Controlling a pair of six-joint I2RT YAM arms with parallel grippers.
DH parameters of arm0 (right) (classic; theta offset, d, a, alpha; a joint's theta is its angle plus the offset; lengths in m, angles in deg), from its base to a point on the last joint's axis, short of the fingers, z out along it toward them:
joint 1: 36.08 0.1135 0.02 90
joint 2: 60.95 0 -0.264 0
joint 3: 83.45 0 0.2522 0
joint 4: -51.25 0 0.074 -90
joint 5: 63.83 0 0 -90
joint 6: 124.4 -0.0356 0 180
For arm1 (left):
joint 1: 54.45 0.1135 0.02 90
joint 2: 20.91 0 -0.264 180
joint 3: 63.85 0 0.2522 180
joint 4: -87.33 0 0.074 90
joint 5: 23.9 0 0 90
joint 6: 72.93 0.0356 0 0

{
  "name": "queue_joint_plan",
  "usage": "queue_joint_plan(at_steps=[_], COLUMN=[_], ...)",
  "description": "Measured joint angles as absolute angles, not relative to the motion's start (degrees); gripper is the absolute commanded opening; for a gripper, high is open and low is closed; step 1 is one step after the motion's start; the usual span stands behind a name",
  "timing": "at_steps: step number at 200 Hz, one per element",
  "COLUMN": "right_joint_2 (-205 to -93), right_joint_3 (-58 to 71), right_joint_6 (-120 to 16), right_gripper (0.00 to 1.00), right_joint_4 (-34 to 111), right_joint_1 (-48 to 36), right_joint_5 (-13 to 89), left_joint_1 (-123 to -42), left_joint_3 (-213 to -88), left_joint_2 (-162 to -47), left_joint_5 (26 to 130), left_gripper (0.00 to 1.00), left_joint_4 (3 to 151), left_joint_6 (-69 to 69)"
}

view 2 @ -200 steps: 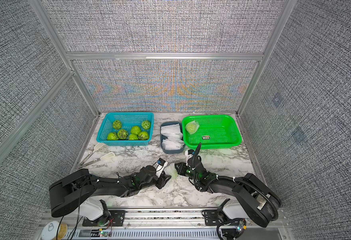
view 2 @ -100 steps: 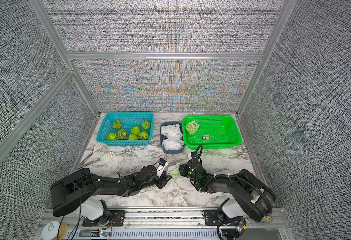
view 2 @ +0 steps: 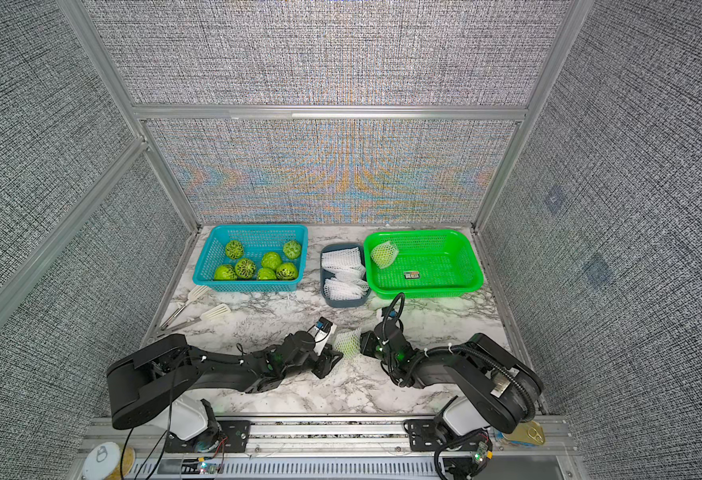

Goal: Sleeve custard apples in foam nets
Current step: Put on the foam net on the custard apple.

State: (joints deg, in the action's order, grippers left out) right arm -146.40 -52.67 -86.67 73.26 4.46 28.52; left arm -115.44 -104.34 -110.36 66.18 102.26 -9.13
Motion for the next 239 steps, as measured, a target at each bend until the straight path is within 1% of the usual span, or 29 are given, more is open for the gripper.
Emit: queue_joint_plan(at_steps=[64, 92, 113, 126, 143, 161, 184, 239], right_joint_2=[-147.0, -146.5, -144.9, -143.4, -140.9, -137.9, -134.6, -127.3], right_joint_3=[-52.3, -52.3, -51.4, -50.7, -49.9, -49.5, -49.4, -49.6], right_joint_6=[-86.5, -86.4, -85.9, -85.1, -84.3, -83.3, -82.2, -80.1], right_gripper=[0.20, 0.21, 0.26, 0.31, 0.36, 0.42, 0.46, 0.54], right_joint_4=[73.6, 73.0, 69.4, 66.2, 61.7, 57.7, 53.5, 46.9], right_joint_1=[6.3, 6.5, 6.5, 6.2, 5.4, 4.2, 2.7, 0.9], right_joint_5=[29.7, 29.7, 29.8, 29.6, 28.9, 27.7, 26.1, 23.6], left_joint_1=[-115.5, -115.5, -115.5, -115.5, -115.5, -115.5, -115.5, -115.5], left_joint_3=[-104.7, -105.1, -105.9, -106.5, -106.7, -107.4, -108.4, -107.7], left_joint_2=[-111.3, -111.2, -110.2, -109.3, -108.3, -108.0, -108.2, -107.1], left_joint_5=[66.2, 66.1, 65.4, 64.5, 63.3, 61.8, 60.0, 57.8], left_gripper=[0.45, 0.48, 0.55, 0.59, 0.63, 0.63, 0.64, 0.65], left_joint_4=[99.2, 98.9, 97.3, 96.5, 95.7, 93.8, 91.7, 89.6], left_joint_6=[-11.2, -11.7, -11.6, -11.3, -10.7, -10.4, -10.2, -9.5])
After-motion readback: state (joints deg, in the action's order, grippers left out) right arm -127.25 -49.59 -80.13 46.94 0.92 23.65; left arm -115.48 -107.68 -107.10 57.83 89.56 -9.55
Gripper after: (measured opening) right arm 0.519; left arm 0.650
